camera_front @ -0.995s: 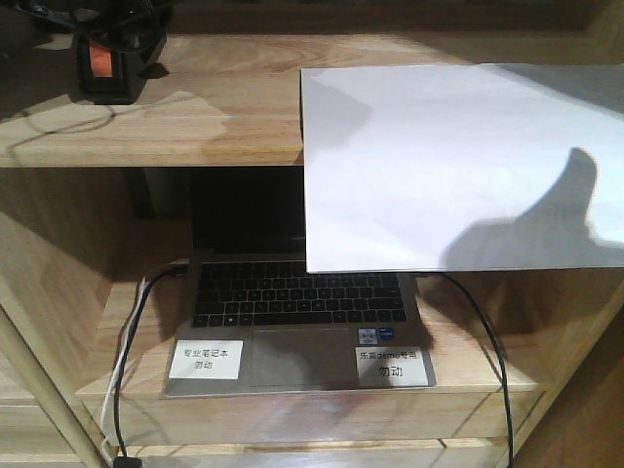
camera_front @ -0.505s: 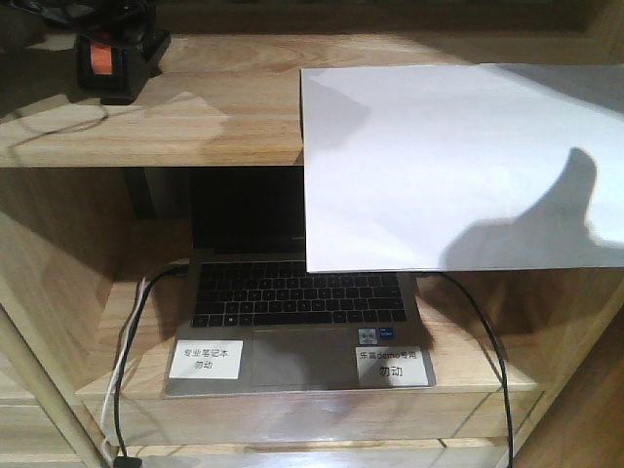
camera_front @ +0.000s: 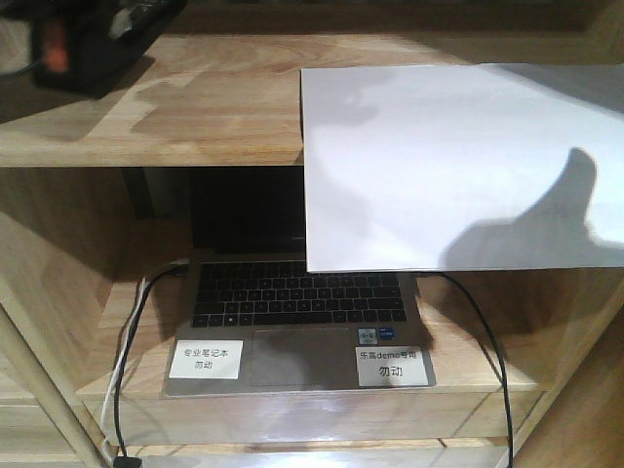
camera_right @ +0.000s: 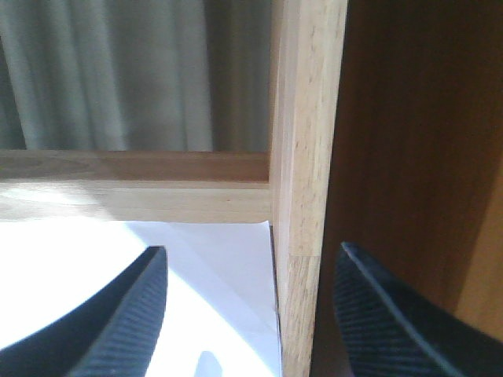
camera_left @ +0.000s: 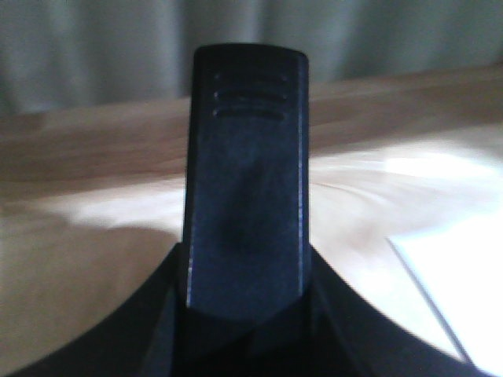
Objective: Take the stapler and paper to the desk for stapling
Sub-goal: 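Close the left gripper on the black stapler, then lift the stapler off the shelf and pull it toward the robot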
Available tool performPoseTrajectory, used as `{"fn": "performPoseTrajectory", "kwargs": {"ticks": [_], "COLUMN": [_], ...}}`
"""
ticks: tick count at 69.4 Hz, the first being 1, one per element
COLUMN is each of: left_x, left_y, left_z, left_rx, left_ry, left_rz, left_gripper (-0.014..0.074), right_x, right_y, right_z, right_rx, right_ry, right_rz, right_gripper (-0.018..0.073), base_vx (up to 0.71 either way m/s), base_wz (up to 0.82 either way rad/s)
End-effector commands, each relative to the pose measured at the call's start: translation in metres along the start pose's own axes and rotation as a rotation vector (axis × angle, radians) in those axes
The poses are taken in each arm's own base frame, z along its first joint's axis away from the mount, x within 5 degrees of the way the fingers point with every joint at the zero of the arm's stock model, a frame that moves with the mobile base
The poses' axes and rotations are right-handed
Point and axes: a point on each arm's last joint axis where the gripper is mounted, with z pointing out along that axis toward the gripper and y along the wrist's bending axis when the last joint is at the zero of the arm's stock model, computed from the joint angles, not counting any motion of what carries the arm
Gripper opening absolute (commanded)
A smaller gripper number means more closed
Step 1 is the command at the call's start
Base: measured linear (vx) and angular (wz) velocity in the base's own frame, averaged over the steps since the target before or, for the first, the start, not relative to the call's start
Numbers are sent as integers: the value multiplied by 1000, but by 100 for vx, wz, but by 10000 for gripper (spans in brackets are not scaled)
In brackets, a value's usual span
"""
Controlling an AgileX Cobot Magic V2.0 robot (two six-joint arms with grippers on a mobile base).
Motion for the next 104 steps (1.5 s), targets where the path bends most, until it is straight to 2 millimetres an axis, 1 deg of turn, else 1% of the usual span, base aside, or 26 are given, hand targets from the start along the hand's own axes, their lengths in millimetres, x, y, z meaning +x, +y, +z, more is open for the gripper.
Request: {"fn": "performPoseTrajectory", "kwargs": {"ticks": [1,18,32,43,65,75,84,88,104], "left_x": [-5,43,81,105,148,166,178,180,181], "left_y": [0,-1,1,7,30,39,43,44,44], "left_z": [-40,-71,-89,-106,-157,-176,-185,-188,-187], "left_rx": [129,328,446,483,500,511,518,521,522], "left_ry": [-193,-193,-171,-192,-309,-345,-354,-355,-350], "left_rz": [39,138,181,207,200,209,216,218,216], "left_gripper": [-6,-6,-6,-6,-6,-6,-6,-6,-6], "right_x": [-13,-13,-13,-13,-13,-13,-13,-13,-13], "right_y": [-1,-1,-1,-1,-1,-1,-1,-1,-1], "right_z": [-1,-1,-1,-1,-1,-1,-1,-1,-1], "right_rx": [12,12,12,12,12,12,12,12,12], "right_ry": [-88,-88,-88,-88,-88,-88,-88,-88,-88], "right_rz": [-2,-2,-2,-2,-2,-2,-2,-2,-2], "right_gripper": [433,433,433,433,433,433,433,433,433], "base_vx": [0,0,0,0,0,0,0,0,0], "base_wz": [0,0,0,0,0,0,0,0,0]}}
